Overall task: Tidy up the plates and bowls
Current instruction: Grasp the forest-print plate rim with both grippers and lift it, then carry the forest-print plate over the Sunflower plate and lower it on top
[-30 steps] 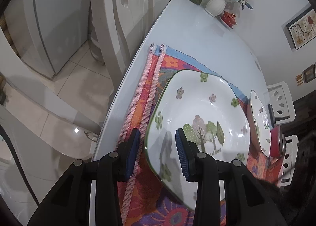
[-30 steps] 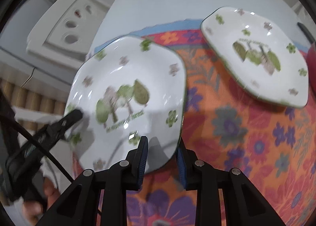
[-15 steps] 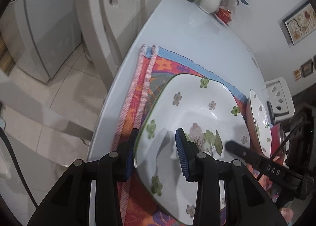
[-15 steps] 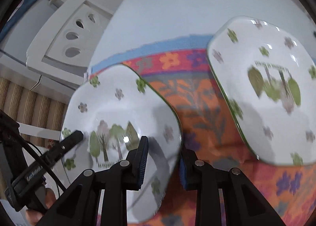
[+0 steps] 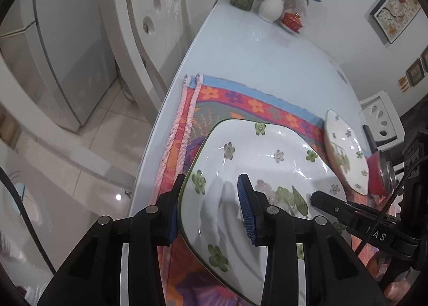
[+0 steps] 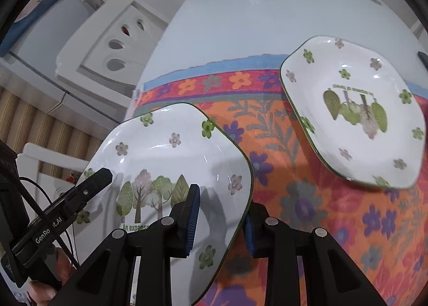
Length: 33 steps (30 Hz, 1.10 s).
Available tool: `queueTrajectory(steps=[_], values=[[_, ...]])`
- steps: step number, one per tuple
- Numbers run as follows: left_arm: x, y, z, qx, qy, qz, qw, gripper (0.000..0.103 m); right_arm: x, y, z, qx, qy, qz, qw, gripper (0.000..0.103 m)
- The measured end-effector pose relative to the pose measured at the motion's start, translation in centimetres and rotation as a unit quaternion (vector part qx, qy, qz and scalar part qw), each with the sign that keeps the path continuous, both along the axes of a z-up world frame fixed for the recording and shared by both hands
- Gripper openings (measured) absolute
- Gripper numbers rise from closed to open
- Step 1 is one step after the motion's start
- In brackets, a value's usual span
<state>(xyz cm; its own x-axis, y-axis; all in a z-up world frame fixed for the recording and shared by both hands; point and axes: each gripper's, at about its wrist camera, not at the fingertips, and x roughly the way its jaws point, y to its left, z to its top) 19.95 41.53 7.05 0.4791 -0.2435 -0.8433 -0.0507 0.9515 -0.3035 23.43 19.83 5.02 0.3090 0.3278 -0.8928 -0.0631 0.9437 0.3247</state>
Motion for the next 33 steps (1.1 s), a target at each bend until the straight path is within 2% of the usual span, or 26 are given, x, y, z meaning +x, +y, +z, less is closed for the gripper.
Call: queueTrajectory(steps=[10, 15, 19, 25, 33], values=[[-6.0, -1.4, 5.1, 0.001, -0.045, -0.015, 0.9989, 0.034, -6.2, -0.4, 6.0, 0.016, -0.05, -0.002, 0.999, 0.028], [-9.6, -2.3, 6.7, -0.001, -0.059, -0.021, 0.998, 0.034, -10.5, -1.5, 8.7, 0.018, -0.075, -0.007, 0.997, 0.028], [-12.4, -3.1, 7.2, -0.004, -0.062, -0.023, 0.9978, 0.034, -14.1, -2.4, 9.7, 0.013, -0.082, -0.005, 0.997, 0.028], [-17.2, -4.7, 7.2, -0.002, -0.056, -0.022, 0.9982, 0.034, -19.6, -3.9, 9.3, 0.013, -0.065, 0.001, 0.998, 0.028], [-22.3, -7.3, 4.8, -0.001, -0.027, -0.033, 0.9991, 0.034, -25.8, -6.3, 6.1, 0.008, -0.019, -0.006, 1.0, 0.028]])
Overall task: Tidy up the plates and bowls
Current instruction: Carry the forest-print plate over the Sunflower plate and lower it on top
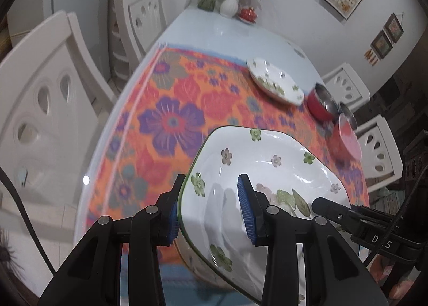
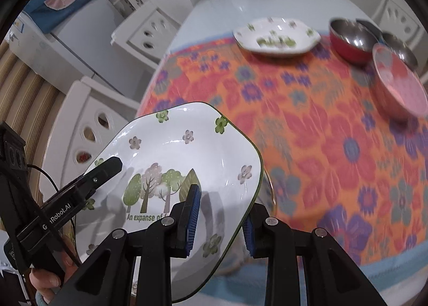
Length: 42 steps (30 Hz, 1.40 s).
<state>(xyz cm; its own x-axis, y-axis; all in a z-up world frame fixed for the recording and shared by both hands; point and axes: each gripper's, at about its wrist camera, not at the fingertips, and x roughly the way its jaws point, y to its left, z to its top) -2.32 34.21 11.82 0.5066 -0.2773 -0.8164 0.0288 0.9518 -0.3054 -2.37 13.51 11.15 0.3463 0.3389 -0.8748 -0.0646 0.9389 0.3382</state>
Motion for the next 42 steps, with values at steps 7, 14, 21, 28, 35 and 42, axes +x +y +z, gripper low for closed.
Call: queueTrajectory(steps=[7, 14, 21, 28, 35, 42], values=[[-2.9, -1.4, -2.7, 0.013, 0.026, -0.01, 0.9995, 0.034, -3.0, -1.0, -2.5, -0.008, 0.03, -0.001, 1.0, 0.028], [-3.9, -1.7, -4.4, 0.014, 0.042, -0.008, 0.999, 0.034, -4.2, -0.9, -3.9, -0.021, 0.045, 0.003, 0.999, 0.028], [-3.8, -1.7, -5.5, 0.016, 0.053, -0.011, 0.9984, 0.034, -4.3, -0.4, -4.8, -0.035, 0.053, 0.007, 0.998, 0.028], [-3.2, -1.6, -6.3, 0.017, 0.063, -0.014, 0.9978, 0.034, -4.0, 0.0, -5.4, -0.04, 0.06, 0.004, 0.997, 0.028], [-2.1, -1.1, -6.7, 0.017, 0.069, -0.015, 0.9974, 0.034, -3.6, 0.6, -5.5, -0.043, 0.06, 0.002, 0.997, 0.028], [-0.9, -0.9, -6.6, 0.018, 0.072, -0.018, 0.9971, 0.034, -3.1, 0.9, -5.6, -0.048, 0.063, -0.004, 0.997, 0.028]])
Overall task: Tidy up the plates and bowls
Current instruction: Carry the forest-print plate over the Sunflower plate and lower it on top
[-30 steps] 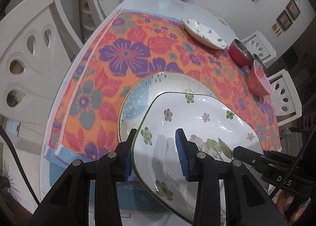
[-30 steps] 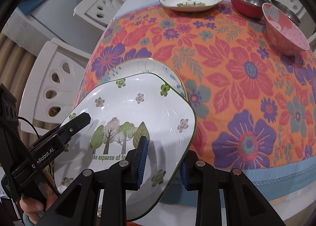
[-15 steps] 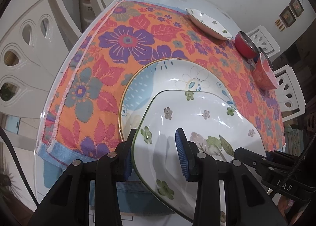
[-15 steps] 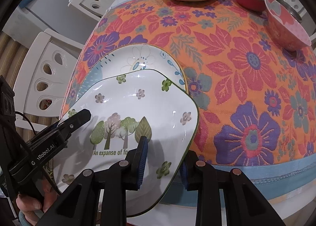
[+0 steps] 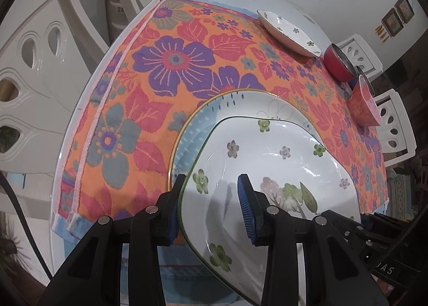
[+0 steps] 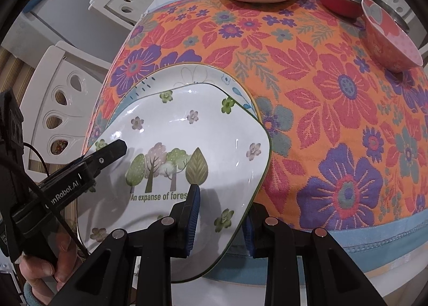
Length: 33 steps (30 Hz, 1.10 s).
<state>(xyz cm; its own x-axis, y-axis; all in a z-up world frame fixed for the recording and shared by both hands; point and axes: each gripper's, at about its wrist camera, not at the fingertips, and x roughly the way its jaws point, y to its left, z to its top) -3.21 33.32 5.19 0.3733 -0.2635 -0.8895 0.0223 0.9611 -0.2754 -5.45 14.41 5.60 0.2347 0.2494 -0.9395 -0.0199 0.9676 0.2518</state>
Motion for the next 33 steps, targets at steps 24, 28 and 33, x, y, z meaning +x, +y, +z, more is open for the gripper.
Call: queueTrajectory(steps=[24, 28, 33], values=[[1.9, 2.1, 2.1, 0.003, -0.029, 0.014, 0.9995, 0.036, 0.0, 1.0, 1.2, -0.046, -0.009, 0.005, 0.999, 0.028], [2.0, 3.2, 3.1, -0.001, -0.038, 0.026, 0.9989, 0.036, 0.1, 1.0, 2.0, -0.033, -0.015, 0.002, 0.999, 0.028], [2.3, 3.2, 5.1, -0.006, -0.062, 0.022, 0.9978, 0.036, 0.4, 1.3, 4.1, -0.036, -0.038, 0.005, 0.999, 0.028]])
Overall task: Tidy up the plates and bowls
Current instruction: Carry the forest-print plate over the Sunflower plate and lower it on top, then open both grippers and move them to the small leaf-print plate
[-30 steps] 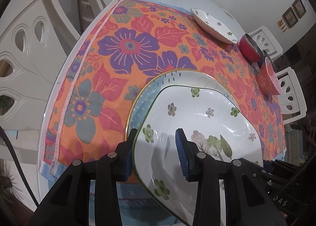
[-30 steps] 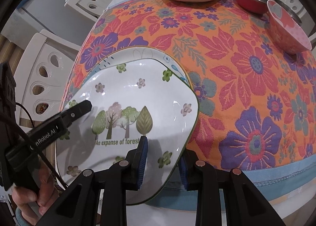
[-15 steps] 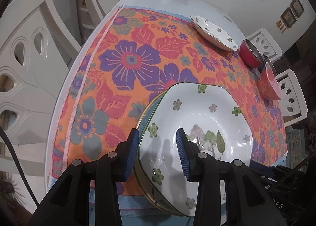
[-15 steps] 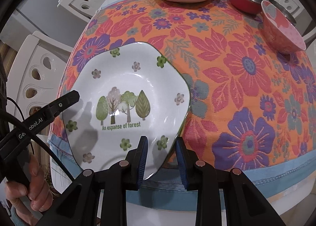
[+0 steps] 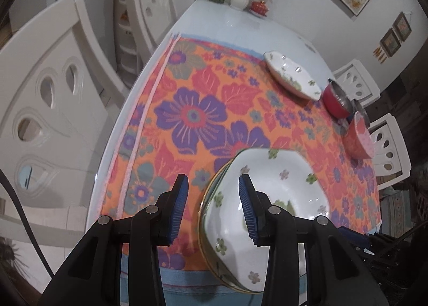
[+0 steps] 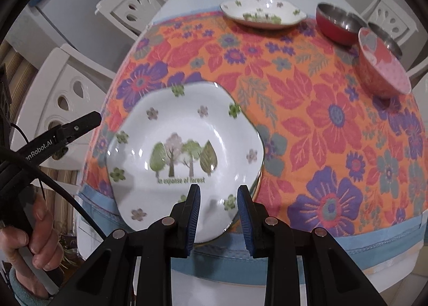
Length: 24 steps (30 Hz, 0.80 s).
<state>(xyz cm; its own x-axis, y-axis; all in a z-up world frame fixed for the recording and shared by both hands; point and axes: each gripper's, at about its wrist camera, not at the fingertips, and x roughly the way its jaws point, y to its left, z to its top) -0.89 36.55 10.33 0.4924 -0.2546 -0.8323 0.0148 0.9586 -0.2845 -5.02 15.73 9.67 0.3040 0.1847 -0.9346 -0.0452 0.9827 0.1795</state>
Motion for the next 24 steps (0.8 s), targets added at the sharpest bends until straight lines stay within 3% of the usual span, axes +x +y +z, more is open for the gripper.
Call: queueTrajectory(steps=[11, 19, 24], values=[[2.0, -1.9, 5.8, 0.001, -0.065, -0.037, 0.9972, 0.037, 1.7, 1.0, 6.2, -0.012, -0.078, 0.007, 0.997, 0.028], [5.2, -2.7, 8.5, 0.007, -0.097, -0.054, 0.9938, 0.037, 4.4, -0.7, 7.5, 0.001, -0.087, -0.025, 0.996, 0.028], [8.8, -4.0, 9.4, 0.006, -0.108, -0.073, 0.9914, 0.039, 7.6, -3.9, 7.5, 0.031, -0.078, -0.078, 0.993, 0.03]])
